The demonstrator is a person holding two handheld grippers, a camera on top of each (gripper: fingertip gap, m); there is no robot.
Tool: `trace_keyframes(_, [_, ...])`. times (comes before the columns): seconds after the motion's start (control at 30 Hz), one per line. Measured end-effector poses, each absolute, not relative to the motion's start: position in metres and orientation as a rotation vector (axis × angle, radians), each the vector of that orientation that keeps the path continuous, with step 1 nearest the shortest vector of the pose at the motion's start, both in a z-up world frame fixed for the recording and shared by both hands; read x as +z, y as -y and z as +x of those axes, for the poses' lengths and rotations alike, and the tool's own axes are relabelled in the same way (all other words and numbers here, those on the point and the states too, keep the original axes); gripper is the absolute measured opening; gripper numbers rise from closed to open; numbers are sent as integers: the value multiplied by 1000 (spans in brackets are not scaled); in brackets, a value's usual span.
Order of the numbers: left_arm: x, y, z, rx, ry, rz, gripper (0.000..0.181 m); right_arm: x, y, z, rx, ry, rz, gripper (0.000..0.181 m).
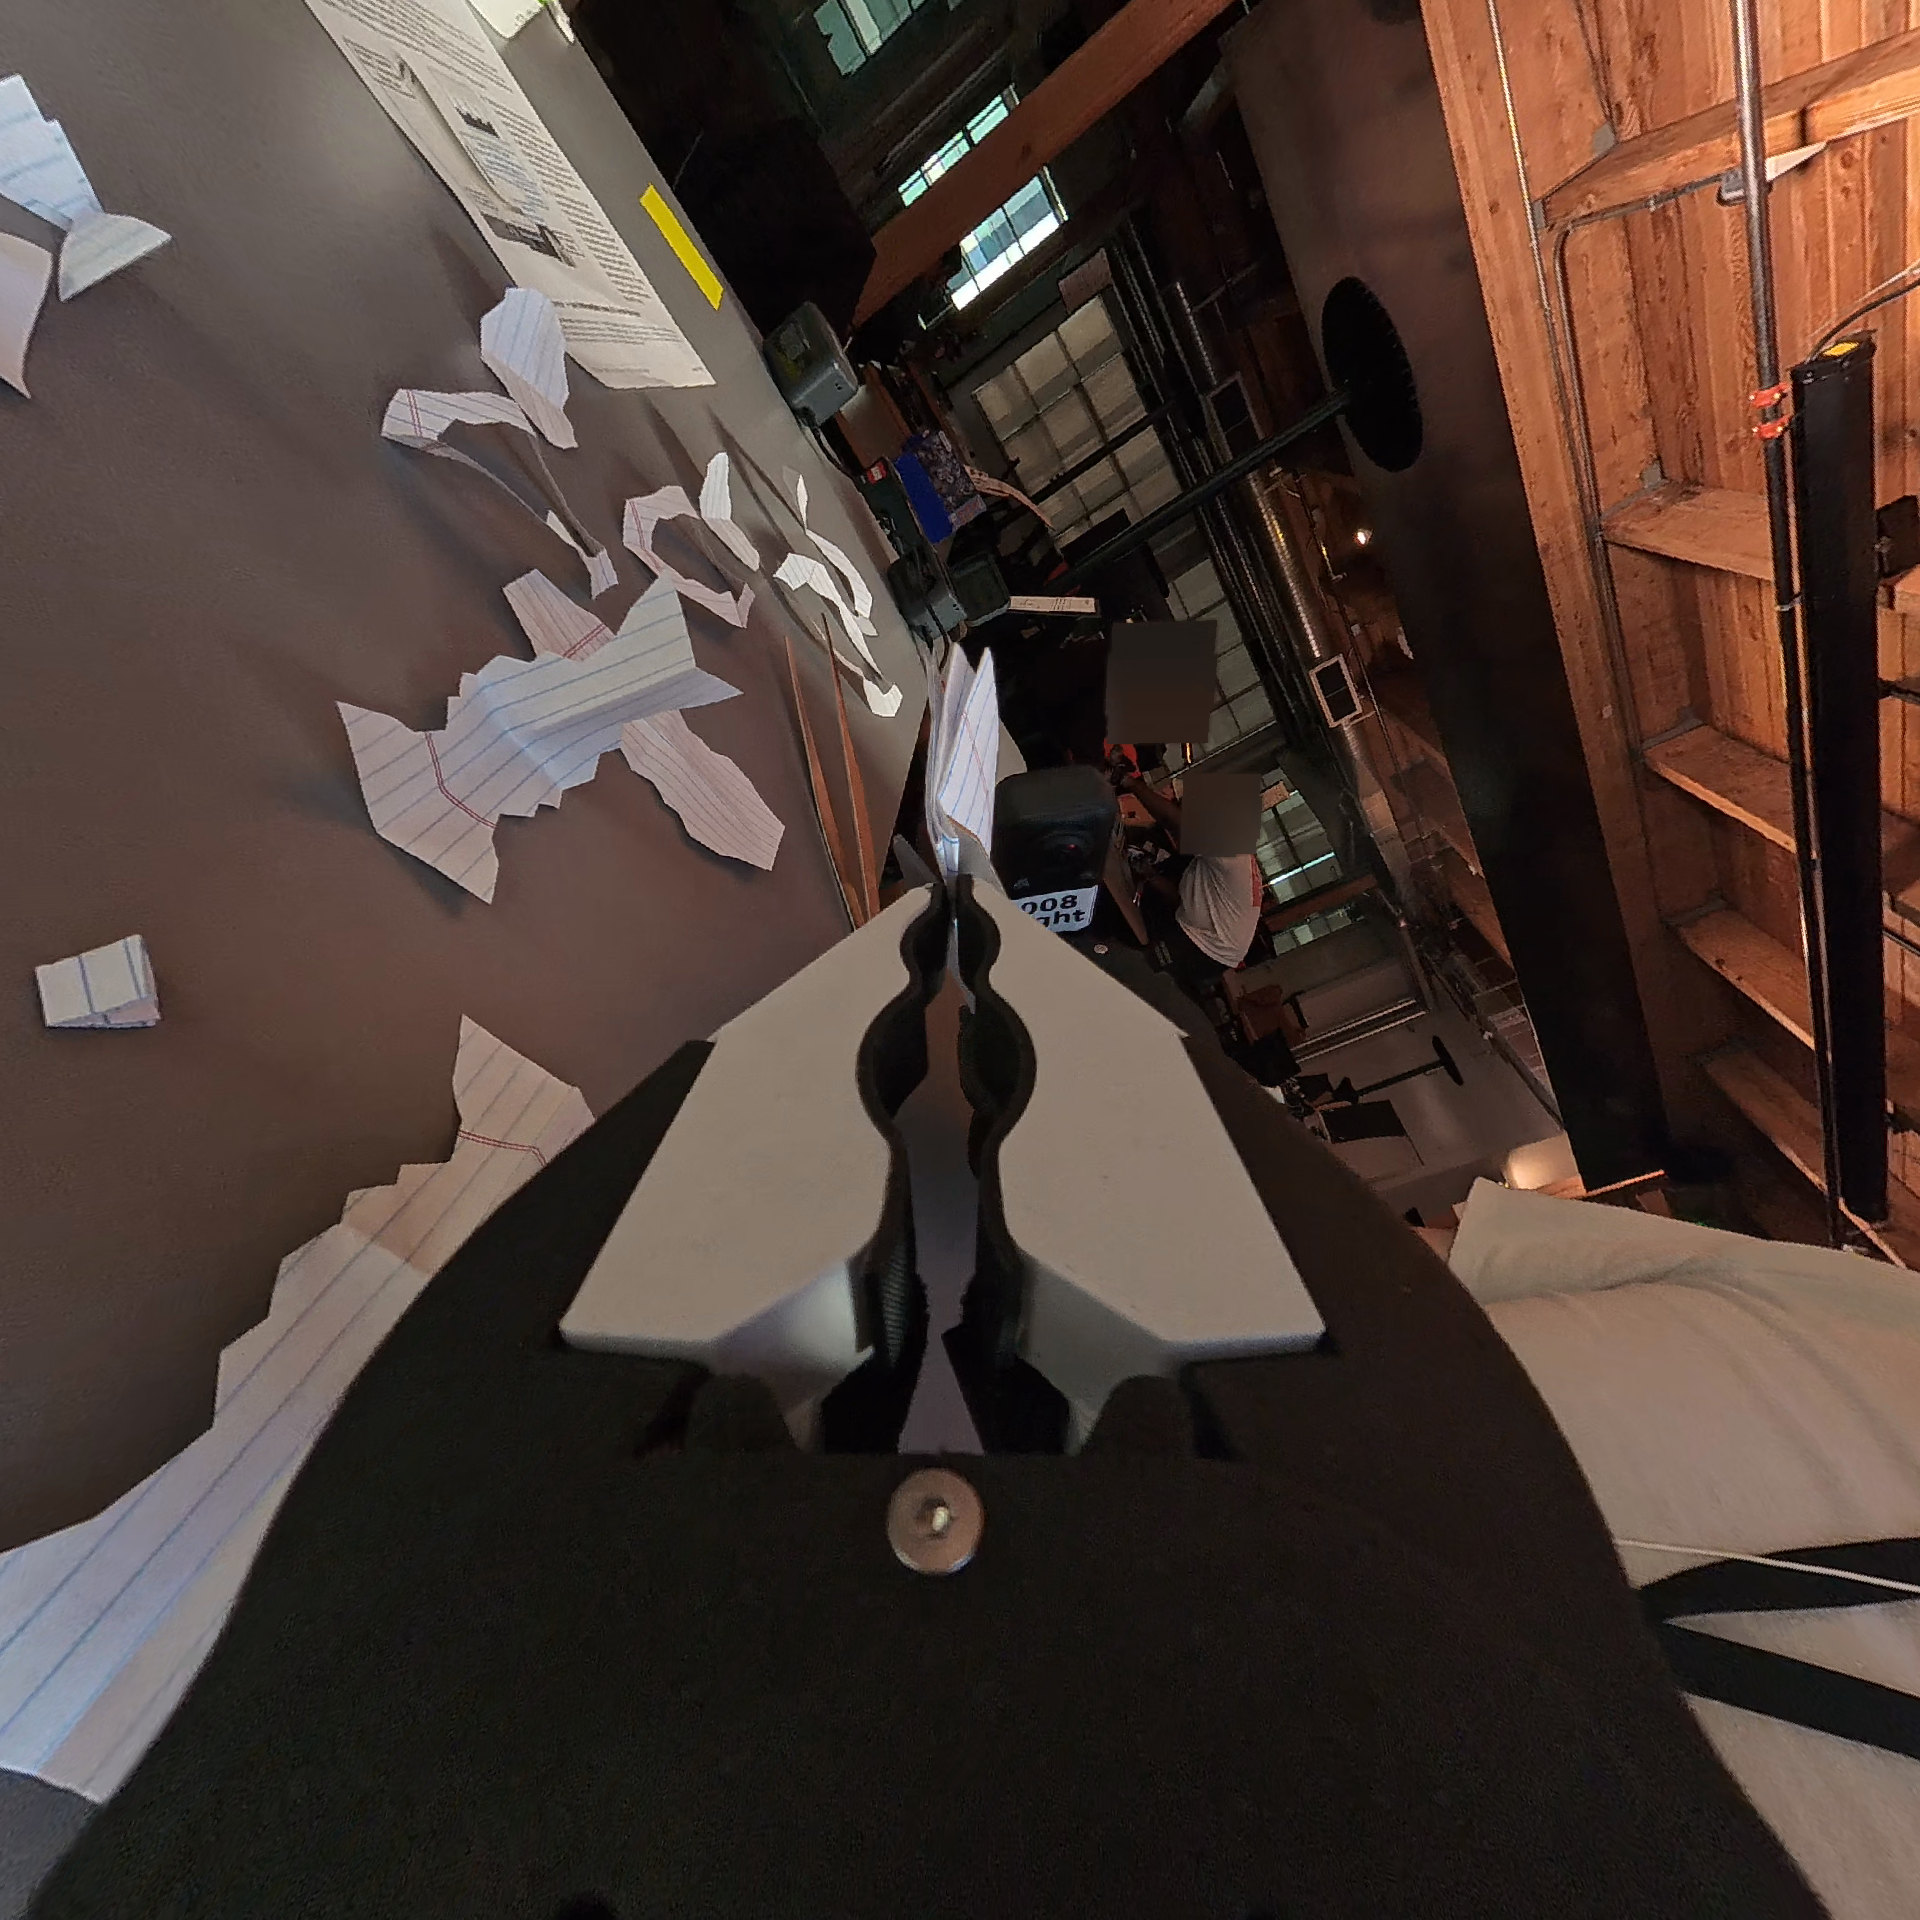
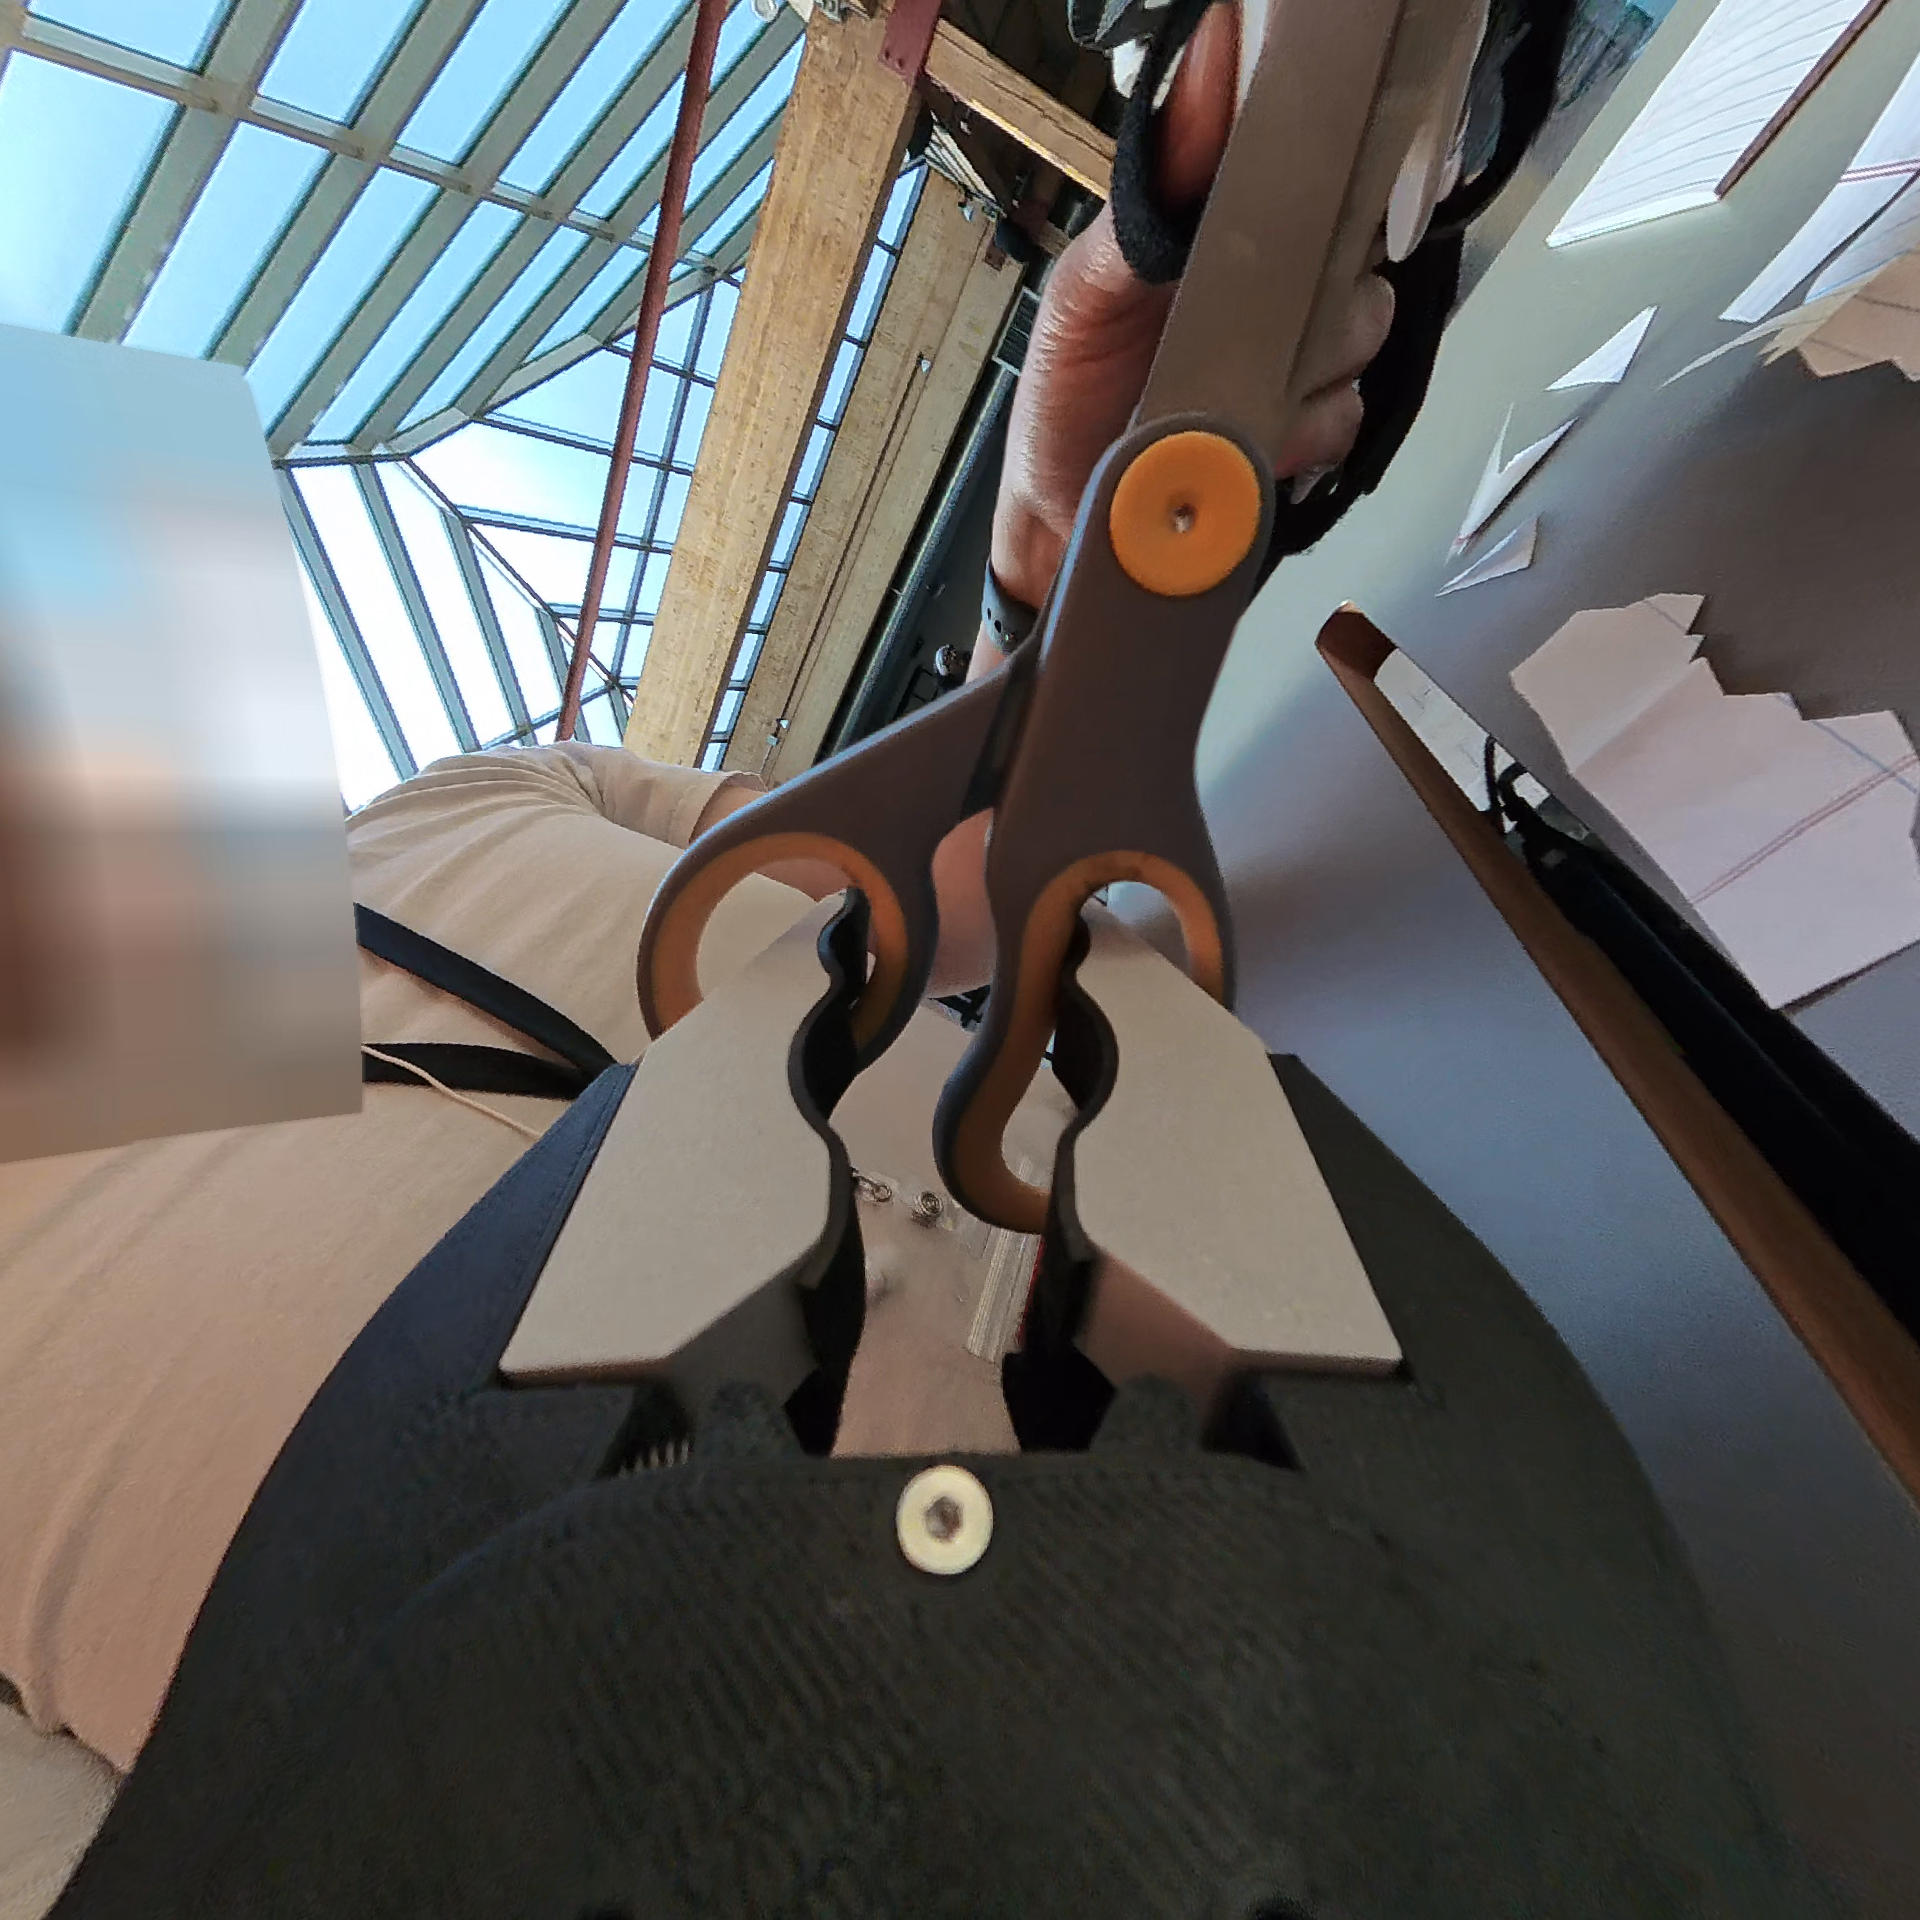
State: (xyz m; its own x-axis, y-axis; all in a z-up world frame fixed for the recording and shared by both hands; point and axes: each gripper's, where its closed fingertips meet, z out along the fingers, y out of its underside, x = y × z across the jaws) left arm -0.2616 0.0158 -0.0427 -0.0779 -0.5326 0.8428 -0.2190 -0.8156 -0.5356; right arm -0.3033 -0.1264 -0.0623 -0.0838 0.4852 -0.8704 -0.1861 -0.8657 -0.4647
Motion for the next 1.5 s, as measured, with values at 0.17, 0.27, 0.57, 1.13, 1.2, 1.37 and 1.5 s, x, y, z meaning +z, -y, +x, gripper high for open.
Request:
trace_keyframes(0.17, [-47,-21,-261,-1980,-724,-1992,0,-62,123,-305,2015,284,-1731,34])
trace_keyframes(0.27, [-41,-25,-261,-1937,-701,-1939,0,-51,117,-305,2056,227,-1647,38])
trace_keyframes(0.57, [-31,-34,-262,-1838,-644,-1908,0,-38,103,-309,2064,138,-1478,46])
trace_keyframes(1.13, [-36,-22,-258,-1825,-759,-1934,0,-51,103,-316,1974,167,-1621,96])
trace_keyframes(1.2, [-37,-20,-257,-1822,-769,-1939,0,-60,105,-320,1921,222,-1685,79])
trace_keyframes(1.37, [-38,-28,-262,-1842,-721,-1940,0,-52,97,-310,1973,143,-1592,58])
trace_keyframes(1.5, [-37,-35,-270,-1861,-685,-1949,0,-70,100,-309,1884,159,-1750,53])
